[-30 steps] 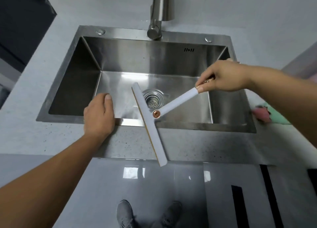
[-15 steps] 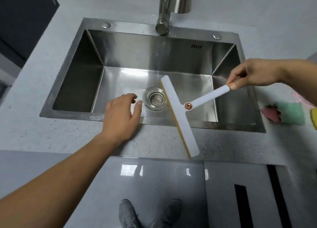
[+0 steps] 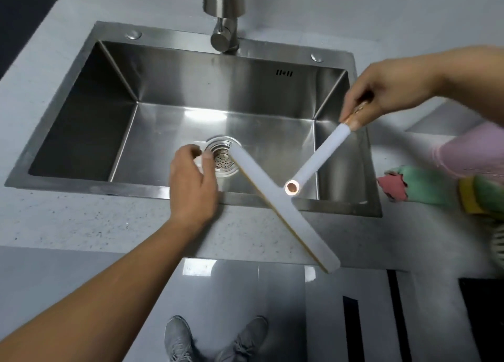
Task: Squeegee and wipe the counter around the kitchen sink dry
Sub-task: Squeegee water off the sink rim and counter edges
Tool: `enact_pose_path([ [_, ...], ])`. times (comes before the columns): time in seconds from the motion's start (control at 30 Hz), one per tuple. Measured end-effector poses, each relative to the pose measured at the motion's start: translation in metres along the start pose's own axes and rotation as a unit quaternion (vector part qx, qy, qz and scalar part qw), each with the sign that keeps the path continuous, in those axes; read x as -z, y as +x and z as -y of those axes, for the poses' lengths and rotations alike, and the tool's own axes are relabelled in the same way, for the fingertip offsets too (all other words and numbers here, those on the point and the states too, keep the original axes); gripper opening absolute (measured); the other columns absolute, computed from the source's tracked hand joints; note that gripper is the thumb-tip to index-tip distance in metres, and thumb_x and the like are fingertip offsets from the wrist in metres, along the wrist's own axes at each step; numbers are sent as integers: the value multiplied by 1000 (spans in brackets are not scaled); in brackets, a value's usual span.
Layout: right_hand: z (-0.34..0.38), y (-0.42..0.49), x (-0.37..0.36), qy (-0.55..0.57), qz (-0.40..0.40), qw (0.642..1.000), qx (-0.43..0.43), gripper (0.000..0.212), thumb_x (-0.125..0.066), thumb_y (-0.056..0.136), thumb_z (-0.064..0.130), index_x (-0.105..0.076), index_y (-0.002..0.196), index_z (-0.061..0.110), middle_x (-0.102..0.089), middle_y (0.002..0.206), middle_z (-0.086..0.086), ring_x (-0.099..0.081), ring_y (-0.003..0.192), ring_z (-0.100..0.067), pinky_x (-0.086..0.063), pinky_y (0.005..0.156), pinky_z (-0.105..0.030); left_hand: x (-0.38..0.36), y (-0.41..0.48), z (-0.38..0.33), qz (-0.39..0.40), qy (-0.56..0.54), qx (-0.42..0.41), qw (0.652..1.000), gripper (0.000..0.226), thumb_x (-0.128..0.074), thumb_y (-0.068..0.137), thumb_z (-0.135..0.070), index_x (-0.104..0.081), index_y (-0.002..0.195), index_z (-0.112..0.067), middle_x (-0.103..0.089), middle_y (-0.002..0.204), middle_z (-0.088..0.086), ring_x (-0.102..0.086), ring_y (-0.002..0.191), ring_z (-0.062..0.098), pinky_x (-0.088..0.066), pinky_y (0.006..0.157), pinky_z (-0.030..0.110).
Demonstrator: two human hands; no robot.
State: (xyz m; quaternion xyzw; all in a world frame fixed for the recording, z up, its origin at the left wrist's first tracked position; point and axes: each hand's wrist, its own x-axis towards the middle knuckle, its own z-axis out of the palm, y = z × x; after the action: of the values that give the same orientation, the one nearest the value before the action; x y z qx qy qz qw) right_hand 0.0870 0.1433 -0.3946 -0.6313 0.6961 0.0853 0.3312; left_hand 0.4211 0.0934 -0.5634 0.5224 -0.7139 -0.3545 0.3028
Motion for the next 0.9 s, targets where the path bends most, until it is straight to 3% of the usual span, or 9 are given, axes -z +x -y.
enact_pose_path([
  [0.07,3,8,-19,-44,5,999,21,13,-81,72,46,-75,84,43,-69,74,23,-60,72,1,-44,70,-22,1,-2,-1,-35,-55,34,997,37,-35,105,-33,-48,129,-8,-50,124,2,-47,118,19,-32,96,13],
  [0.1,2,12,-26,-53,8,998,29,15,-80,72,50,-75,85,45,-69,74,22,-60,72,0,-43,70,-23,2,-3,-1,-37,-62,43,996,36,-36,106,-32,-47,130,-9,-50,126,2,-47,119,18,-33,96,13],
  [0.2,-9,20,-36,-9,41,999,34,13,-81,74,42,-76,86,42,-71,76,18,-61,72,-6,-45,71,-26,-1,-4,-2,1,5,36,999,32,-36,105,-37,-54,122,-15,-55,115,-5,-53,110,19,-39,97,33],
  [0.33,-32,30,-27,25,71,997,27,14,-83,76,21,-77,82,32,-70,70,14,-56,64,-1,-44,70,-26,-8,-4,-9,55,138,-7,989,35,-31,105,-39,-60,108,-19,-59,97,-7,-47,87,17,-35,88,38],
  [0.57,-54,44,34,-72,28,997,-23,17,-84,75,16,-78,82,31,-76,81,6,-66,86,-18,-49,86,-36,-27,-12,-30,59,161,-26,985,32,-39,104,-36,-55,123,-16,-65,116,4,-56,109,27,-34,101,43],
  [0.73,-42,38,84,-146,-25,988,-39,11,-83,76,20,-77,78,29,-74,81,4,-61,82,-16,-44,78,-37,-37,-16,-33,46,165,16,985,37,-38,104,-38,-51,127,-12,-67,119,9,-58,109,33,-39,100,47],
  [0.9,-25,37,75,-127,22,992,-14,11,-85,73,25,-79,79,32,-73,72,16,-63,84,-11,-49,83,-36,-38,-15,-31,25,146,19,989,47,-34,104,-41,-46,137,-9,-59,131,12,-52,122,33,-37,106,48],
])
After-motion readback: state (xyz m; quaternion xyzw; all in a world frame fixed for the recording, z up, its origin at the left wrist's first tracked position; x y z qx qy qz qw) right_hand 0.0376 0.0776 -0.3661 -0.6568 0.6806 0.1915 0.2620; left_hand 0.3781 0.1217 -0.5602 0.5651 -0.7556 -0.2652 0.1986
